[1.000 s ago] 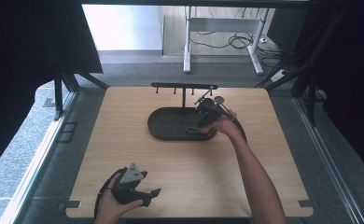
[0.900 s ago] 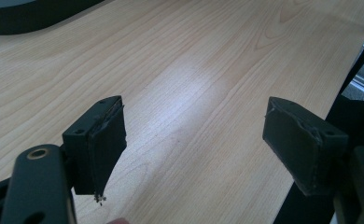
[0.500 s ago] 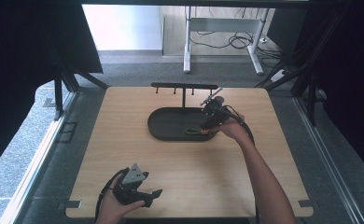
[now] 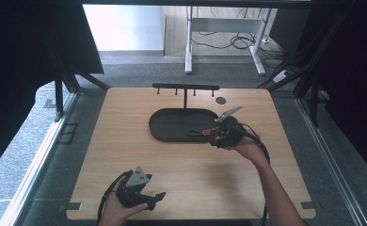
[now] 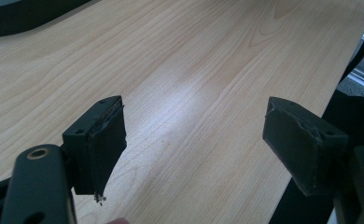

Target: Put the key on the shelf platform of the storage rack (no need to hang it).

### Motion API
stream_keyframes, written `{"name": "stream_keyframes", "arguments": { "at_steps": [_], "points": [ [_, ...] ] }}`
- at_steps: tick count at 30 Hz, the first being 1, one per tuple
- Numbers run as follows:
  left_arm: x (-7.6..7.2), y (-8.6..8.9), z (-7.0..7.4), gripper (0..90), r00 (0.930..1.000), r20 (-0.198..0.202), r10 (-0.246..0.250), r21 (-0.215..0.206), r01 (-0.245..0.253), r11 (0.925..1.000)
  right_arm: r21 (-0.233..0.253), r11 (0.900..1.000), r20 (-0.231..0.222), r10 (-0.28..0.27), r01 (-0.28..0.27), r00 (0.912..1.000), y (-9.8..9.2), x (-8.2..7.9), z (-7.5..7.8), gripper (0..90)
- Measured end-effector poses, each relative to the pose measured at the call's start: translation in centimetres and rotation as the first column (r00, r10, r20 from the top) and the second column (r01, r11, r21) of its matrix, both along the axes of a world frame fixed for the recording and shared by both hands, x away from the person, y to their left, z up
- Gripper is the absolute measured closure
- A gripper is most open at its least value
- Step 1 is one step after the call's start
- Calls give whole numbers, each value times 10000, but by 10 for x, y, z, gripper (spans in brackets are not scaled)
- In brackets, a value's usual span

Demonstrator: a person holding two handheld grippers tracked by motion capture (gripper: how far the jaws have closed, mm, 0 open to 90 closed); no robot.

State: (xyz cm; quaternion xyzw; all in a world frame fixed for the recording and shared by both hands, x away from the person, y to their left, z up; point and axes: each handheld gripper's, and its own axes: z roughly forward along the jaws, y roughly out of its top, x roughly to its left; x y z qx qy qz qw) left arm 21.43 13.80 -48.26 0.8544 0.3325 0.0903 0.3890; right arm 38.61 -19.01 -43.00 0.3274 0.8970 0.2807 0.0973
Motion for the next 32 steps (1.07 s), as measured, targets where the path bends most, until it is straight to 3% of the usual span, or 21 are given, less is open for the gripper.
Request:
{"name": "stream_keyframes", "arguments": {
  "at_steps": [8,13,21,25,28,32],
  "points": [
    [0,-1,-1,219,10000,-24,57,59,-56,10000,199,9996,19,-181,181,9998,-26,-29,-17,464],
    [1,0,-2,219,10000,-27,40,90,-40,10000,264,9980,-60,-576,577,9983,-42,-43,-30,459],
    [1,1,-2,219,9999,-29,107,114,-107,9999,389,9959,-16,-811,811,9967,-57,-65,-49,449],
    [1,4,1,220,10000,0,91,118,-91,9999,504,9956,149,-794,785,9967,-59,-68,-47,431],
    [1,9,4,221,9996,87,285,1,-285,9996,1009,9891,388,-1115,1071,9930,-64,-68,-43,415],
    [4,17,6,220,9984,130,547,-145,-545,9984,903,9878,387,-1305,1266,9907,-66,-67,-47,404]
  ]
}}
